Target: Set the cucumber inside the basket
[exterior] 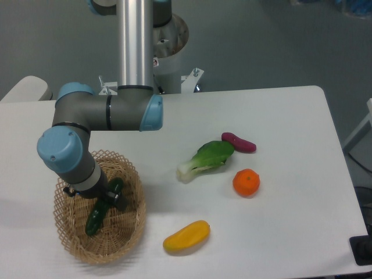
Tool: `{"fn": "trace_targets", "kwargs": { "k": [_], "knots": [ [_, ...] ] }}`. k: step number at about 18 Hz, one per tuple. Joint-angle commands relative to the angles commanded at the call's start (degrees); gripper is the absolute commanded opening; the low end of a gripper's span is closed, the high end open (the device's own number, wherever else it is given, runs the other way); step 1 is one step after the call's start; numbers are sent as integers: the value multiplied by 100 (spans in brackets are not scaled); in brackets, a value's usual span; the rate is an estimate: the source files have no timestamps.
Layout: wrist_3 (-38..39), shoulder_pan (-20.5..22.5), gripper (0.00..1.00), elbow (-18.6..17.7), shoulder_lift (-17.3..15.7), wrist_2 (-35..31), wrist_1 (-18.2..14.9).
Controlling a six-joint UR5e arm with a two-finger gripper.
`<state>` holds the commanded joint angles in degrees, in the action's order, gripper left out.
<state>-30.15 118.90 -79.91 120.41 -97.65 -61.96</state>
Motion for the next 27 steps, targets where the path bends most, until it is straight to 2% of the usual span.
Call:
{"fn": "trace_targets", "kwargs": {
  "k": [2, 6, 10, 17, 23, 27],
  "knots": [
    [-227, 333, 100, 211, -26, 18, -70],
    [-1780, 888, 100, 449, -97, 62, -27],
    [-2994, 1468, 100, 713, -88, 62, -26],
    [-5824, 2470, 100, 722, -281, 123, -70],
    [-6739, 2989, 100, 722, -351, 483, -237],
    [-6970, 3051, 100, 713, -387, 483, -387]
  ]
}}
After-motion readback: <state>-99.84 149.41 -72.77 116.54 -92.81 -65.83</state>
